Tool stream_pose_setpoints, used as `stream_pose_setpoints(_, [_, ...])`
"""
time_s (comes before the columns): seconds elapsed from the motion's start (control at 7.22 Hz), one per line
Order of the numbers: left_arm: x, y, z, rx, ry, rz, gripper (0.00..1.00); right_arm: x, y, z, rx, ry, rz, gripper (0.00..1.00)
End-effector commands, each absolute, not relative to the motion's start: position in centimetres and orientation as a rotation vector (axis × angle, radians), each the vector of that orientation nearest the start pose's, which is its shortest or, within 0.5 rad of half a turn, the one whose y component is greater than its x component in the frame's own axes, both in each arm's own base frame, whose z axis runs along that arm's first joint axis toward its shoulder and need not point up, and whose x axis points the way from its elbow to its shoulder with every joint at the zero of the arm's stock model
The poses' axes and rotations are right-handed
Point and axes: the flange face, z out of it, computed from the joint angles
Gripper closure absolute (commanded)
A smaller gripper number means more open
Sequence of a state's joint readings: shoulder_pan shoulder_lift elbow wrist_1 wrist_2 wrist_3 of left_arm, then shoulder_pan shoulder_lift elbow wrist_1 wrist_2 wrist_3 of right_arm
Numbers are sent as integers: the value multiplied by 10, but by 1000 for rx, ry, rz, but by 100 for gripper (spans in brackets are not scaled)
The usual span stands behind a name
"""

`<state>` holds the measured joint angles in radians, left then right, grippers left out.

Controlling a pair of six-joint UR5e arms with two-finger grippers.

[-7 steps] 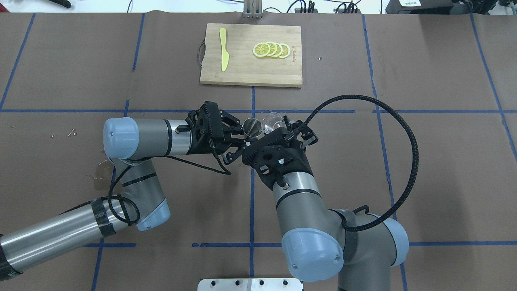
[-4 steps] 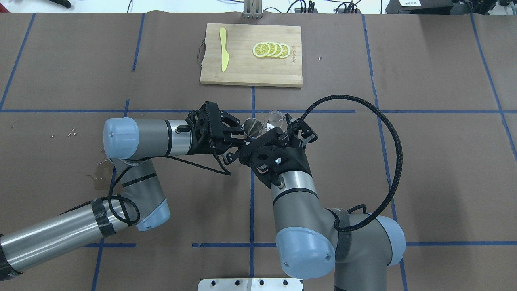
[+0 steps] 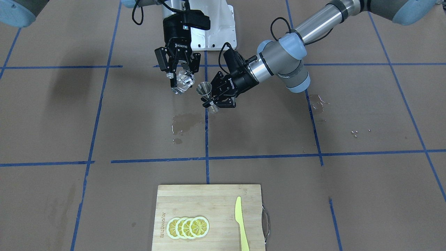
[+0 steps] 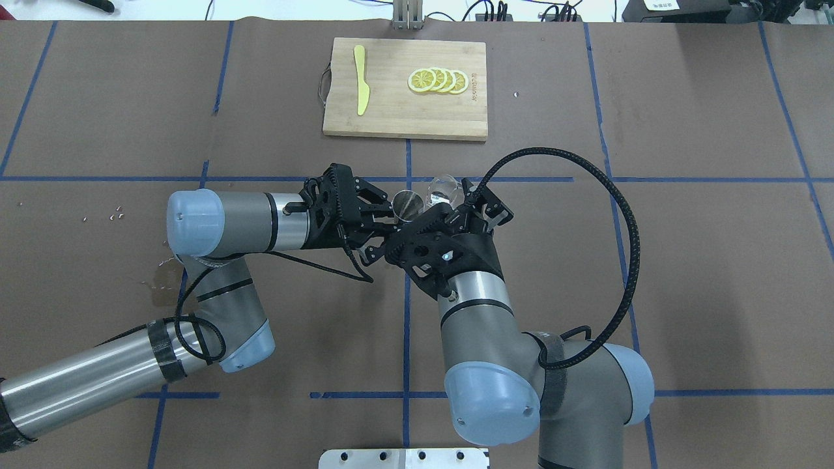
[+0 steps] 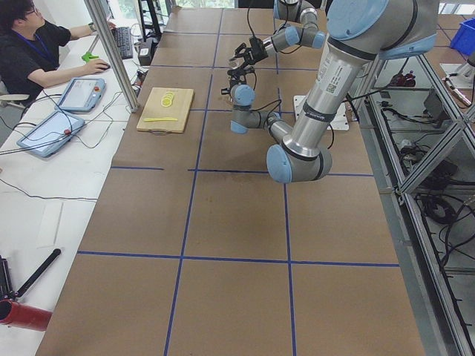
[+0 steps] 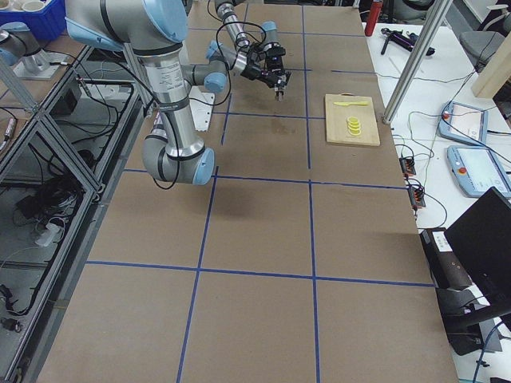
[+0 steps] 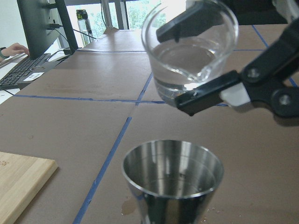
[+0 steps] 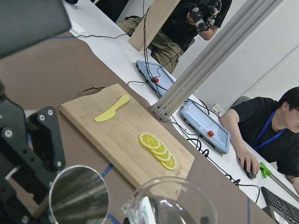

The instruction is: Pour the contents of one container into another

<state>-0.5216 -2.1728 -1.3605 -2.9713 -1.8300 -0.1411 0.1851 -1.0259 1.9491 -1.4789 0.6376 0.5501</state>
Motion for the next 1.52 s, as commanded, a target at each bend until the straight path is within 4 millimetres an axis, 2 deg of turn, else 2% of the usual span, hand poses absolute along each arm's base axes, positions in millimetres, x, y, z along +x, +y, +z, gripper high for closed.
stream_pose_setpoints(0.0, [532,-430,245,1433,1205,872,100,-516,-314,149,1220,-258,-271,100])
stream_pose_setpoints(0.42, [532,-429,246,1431,1205,873,100,-520,-315,148,1212,-232,-292,100])
stream_pose_setpoints(0.69, [532,-429,245,1434,1207,873,100,-519,-317,144,1232,-157,-336,100])
stream_pose_setpoints(0.83, [532,-429,244,1434,1209,874,100,-520,-317,134,1229,-129,-353,100])
stream_pose_setpoints(1.39, [532,-429,244,1435,1208,872,100,-520,-319,128,1240,24,-470,100])
